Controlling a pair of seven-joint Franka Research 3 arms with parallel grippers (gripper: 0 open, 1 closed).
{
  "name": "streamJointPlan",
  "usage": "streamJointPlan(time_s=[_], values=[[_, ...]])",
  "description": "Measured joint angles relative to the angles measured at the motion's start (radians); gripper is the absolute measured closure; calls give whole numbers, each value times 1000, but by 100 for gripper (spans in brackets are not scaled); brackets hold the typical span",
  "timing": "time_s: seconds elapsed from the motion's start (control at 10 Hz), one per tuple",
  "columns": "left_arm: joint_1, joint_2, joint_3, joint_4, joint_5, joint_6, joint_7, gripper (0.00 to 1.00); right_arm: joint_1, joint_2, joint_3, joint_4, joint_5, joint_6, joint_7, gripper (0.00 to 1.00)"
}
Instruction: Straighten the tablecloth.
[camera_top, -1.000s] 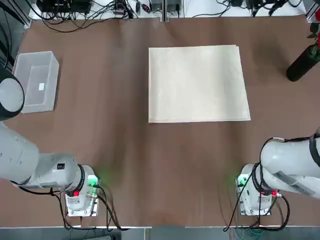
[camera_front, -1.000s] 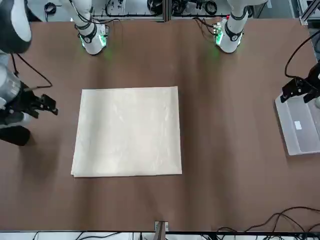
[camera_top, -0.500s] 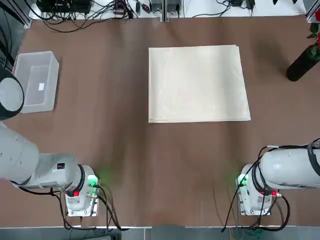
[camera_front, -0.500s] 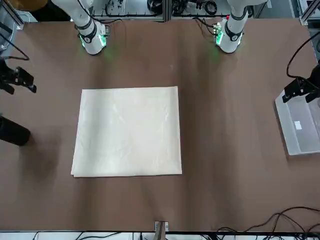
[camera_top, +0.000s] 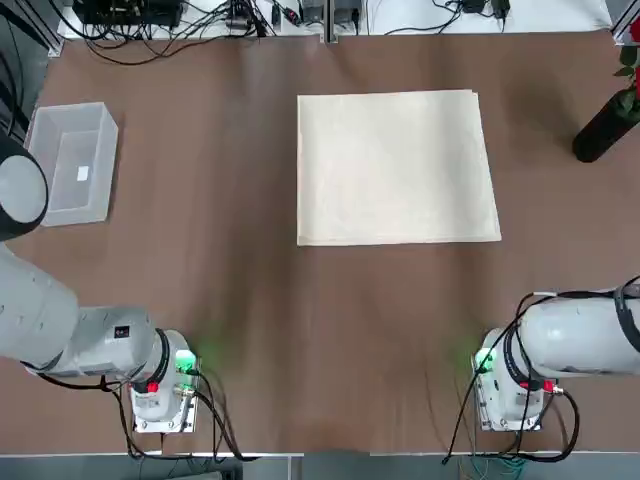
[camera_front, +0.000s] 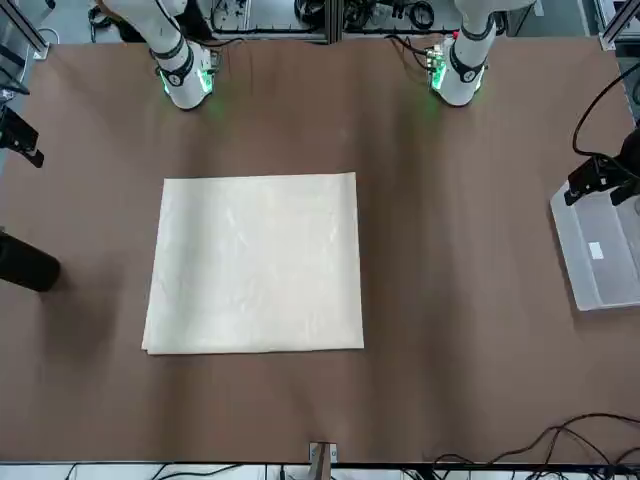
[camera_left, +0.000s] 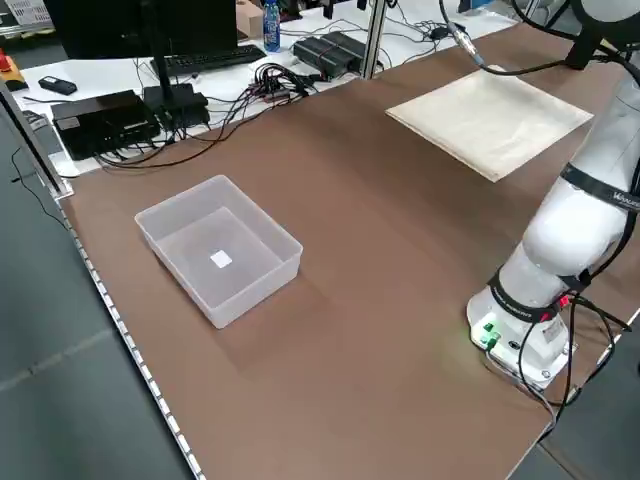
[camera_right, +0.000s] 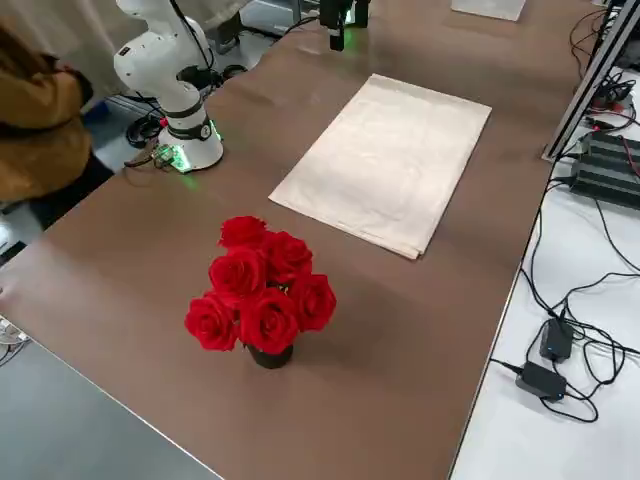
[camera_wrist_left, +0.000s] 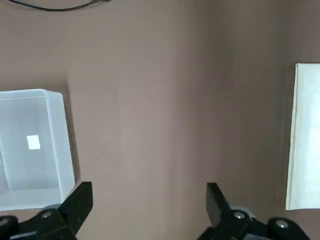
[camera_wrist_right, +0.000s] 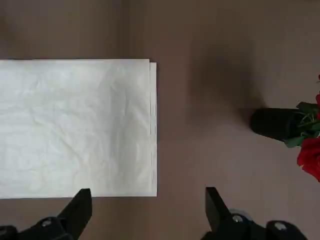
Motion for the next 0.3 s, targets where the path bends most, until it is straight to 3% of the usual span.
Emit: streamJointPlan(time_s=[0.1,0.3], values=[[0,0,0,0,0,0,0,0,28,1,-31,0,0,0,0,0],[0,0,0,0,0,0,0,0,37,2,-49,0,0,0,0,0]])
